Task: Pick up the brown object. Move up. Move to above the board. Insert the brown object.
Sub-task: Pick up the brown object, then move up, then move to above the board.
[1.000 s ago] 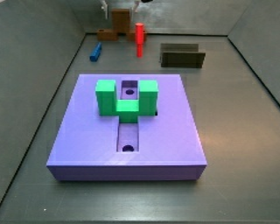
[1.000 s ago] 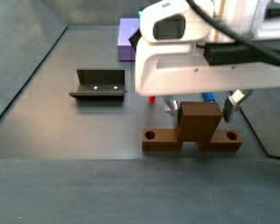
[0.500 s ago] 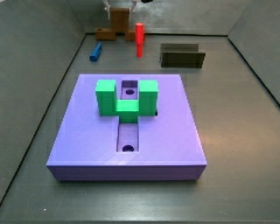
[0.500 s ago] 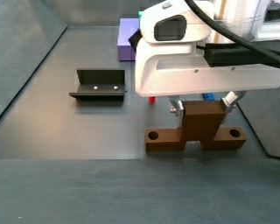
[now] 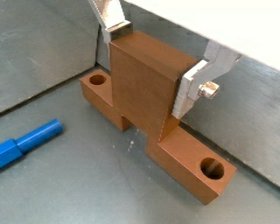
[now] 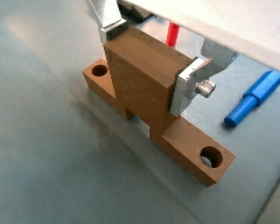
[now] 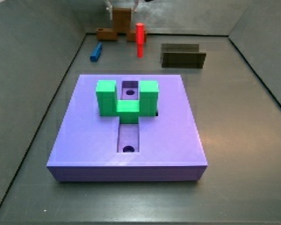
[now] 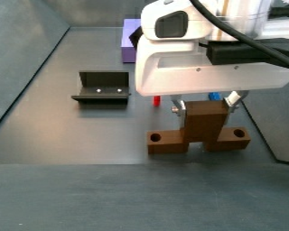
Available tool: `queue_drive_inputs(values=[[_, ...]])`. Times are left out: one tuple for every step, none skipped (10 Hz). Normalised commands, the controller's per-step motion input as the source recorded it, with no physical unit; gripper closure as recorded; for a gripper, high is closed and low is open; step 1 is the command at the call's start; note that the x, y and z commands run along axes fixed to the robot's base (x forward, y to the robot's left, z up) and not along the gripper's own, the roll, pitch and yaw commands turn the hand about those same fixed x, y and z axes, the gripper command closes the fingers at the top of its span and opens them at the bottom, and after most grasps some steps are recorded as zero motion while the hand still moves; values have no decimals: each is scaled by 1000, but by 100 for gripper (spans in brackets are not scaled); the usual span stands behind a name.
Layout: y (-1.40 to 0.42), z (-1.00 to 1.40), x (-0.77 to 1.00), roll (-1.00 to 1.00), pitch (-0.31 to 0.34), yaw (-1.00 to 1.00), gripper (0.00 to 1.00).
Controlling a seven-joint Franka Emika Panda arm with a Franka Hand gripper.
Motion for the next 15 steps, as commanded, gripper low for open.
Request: queue_drive_inputs(values=[[0, 0, 0, 0, 0, 0, 100], [0, 0, 0, 0, 0, 0, 100], [0, 0, 0, 0, 0, 0, 100], [0, 0, 0, 0, 0, 0, 100], [0, 0, 0, 0, 0, 0, 100], [0, 0, 0, 0, 0, 0, 100], [0, 0, 0, 0, 0, 0, 100], [0, 0, 0, 0, 0, 0, 100], [0, 0, 0, 0, 0, 0, 100], [0, 833, 0, 0, 0, 0, 100], [-27, 879, 94, 8, -33, -24, 100], [-25, 678, 28, 25, 22, -20, 100], [-15, 272, 39, 75, 34, -3, 100], [0, 1400, 0, 0, 0, 0, 100], [5, 1400, -33, -43, 23, 0, 100]])
